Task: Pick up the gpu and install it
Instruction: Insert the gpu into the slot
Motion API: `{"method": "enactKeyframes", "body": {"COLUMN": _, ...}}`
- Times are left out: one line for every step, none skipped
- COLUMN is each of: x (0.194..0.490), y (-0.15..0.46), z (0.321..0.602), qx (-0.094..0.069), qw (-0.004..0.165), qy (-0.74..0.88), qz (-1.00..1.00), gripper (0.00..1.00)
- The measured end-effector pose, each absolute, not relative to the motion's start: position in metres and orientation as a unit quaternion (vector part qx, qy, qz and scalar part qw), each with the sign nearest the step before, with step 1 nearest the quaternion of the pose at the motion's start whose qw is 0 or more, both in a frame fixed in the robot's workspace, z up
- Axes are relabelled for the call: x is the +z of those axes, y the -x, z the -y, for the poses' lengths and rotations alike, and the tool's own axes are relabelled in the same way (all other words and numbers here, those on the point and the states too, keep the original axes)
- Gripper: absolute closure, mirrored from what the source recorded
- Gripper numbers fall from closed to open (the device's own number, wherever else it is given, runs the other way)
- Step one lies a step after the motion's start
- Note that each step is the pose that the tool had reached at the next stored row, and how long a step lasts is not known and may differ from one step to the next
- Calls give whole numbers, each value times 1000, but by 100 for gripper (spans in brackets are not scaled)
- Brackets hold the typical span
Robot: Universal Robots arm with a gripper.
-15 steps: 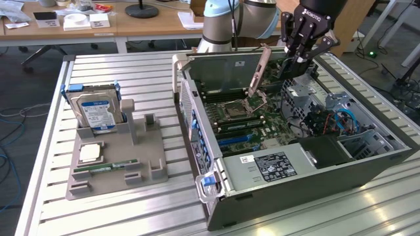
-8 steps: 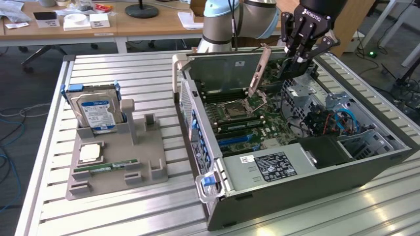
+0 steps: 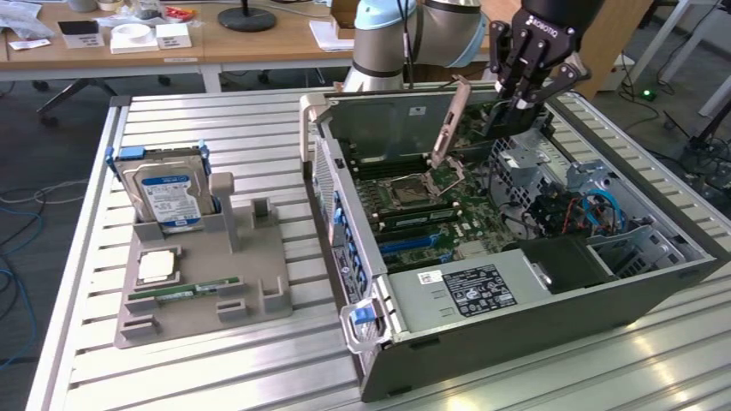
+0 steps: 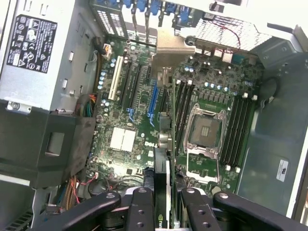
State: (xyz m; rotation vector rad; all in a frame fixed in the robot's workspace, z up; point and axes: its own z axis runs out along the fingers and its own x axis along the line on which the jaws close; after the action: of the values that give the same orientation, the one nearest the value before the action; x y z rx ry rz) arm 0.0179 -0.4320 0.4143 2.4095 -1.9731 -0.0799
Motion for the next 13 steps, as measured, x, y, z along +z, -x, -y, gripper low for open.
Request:
{"method": "enactKeyframes", "body": {"x": 414, "y": -18, "z": 432, "qx": -26, "qw": 13, "qy": -769, "qz": 639, "gripper": 74}}
{"method": "enactKeyframes", "body": {"x": 414, "y": -18, "z": 432, "qx": -26, "qw": 13, "qy": -764, "qz": 645, "gripper": 74}}
{"method": "enactKeyframes", "body": {"x": 413, "y": -18, "z": 432, "qx": -26, "qw": 13, "qy": -758, "qz": 651, "gripper": 74}}
{"method": "enactKeyframes", "body": {"x": 413, "y": -18, "z": 432, "qx": -26, "qw": 12, "qy": -752, "qz": 658, "gripper": 74}}
{"method": "enactKeyframes", "body": {"x": 413, "y": -18, "z": 432, "qx": -26, "qw": 12, "qy": -747, "qz": 664, "gripper": 74}}
{"method": "enactKeyframes", "body": {"x": 413, "y": -18, "z": 432, "qx": -26, "qw": 12, "qy": -742, "qz": 670, "gripper": 74}}
{"method": "enactKeyframes", "body": {"x": 412, "y": -18, "z": 432, "qx": -26, "qw": 12, "qy": -736, "qz": 676, "gripper": 74}}
{"method": "enactKeyframes", "body": {"x": 412, "y": -18, "z": 432, "qx": -26, "qw": 12, "qy": -733, "qz": 679, "gripper": 74}}
{"method": "enactKeyframes", "body": {"x": 412, "y": -18, "z": 432, "qx": -26, "qw": 12, "qy": -733, "qz": 680, "gripper": 74}}
{"method": "enactKeyframes", "body": {"x": 412, "y": -18, "z": 432, "qx": -26, "qw": 12, "qy": -733, "qz": 680, "gripper": 74}}
{"method": "enactKeyframes", "body": {"x": 412, "y": -18, "z": 432, "qx": -26, "qw": 12, "qy": -733, "qz": 680, "gripper": 74}}
{"method": "enactKeyframes", "body": {"x": 412, "y": -18, "z": 432, "qx": -26, "qw": 12, "qy": -733, "qz": 680, "gripper": 74}}
{"method": "enactKeyframes", "body": {"x": 412, "y": -18, "z": 432, "qx": -26, "qw": 12, "qy": -733, "qz": 680, "gripper": 74}}
